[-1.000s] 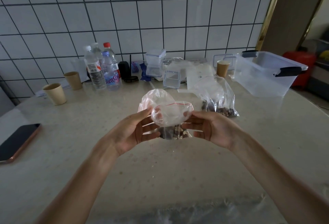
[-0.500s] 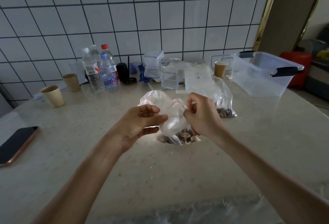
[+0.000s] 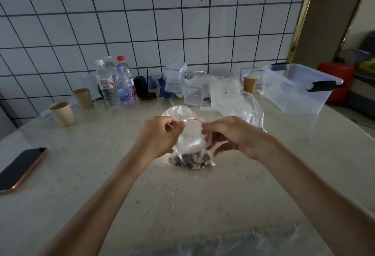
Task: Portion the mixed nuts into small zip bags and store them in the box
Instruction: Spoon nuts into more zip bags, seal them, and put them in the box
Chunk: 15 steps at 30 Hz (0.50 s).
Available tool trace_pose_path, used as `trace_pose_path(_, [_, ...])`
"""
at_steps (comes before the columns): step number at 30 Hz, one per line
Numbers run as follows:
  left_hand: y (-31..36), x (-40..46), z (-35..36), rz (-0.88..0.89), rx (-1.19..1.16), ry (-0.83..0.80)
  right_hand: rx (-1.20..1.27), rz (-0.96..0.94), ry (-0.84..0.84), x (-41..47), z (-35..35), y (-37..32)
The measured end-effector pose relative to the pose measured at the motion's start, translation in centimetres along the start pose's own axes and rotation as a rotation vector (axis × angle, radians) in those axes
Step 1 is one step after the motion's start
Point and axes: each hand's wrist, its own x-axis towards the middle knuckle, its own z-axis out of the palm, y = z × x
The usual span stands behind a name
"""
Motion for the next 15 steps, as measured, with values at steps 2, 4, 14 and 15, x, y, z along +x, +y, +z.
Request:
trace_pose_path(2, [0.0,0.3,-0.4,-0.133,-0.269,-0.110,0.171,0.050,-0.108,-0.1,-0.6,-0.2])
trace_pose_path(4, [-0.3,0.7,-0.9,-0.245,-0.482,-0.227,0.277,0.060,-0.151,-0.2,-0.9,0.1])
trace_pose_path(14, [-1.3,1.6,-1.1,-0.274,-0.641,-0.217,-0.041,-0.274,0.184,0.1,0.2,0.5])
trace_pose_path(15, [-1.2,1.6,-1.0,-0.225,-0.492,-0.122,-0.214,-0.397,0.251,0.0,0.4,0.5])
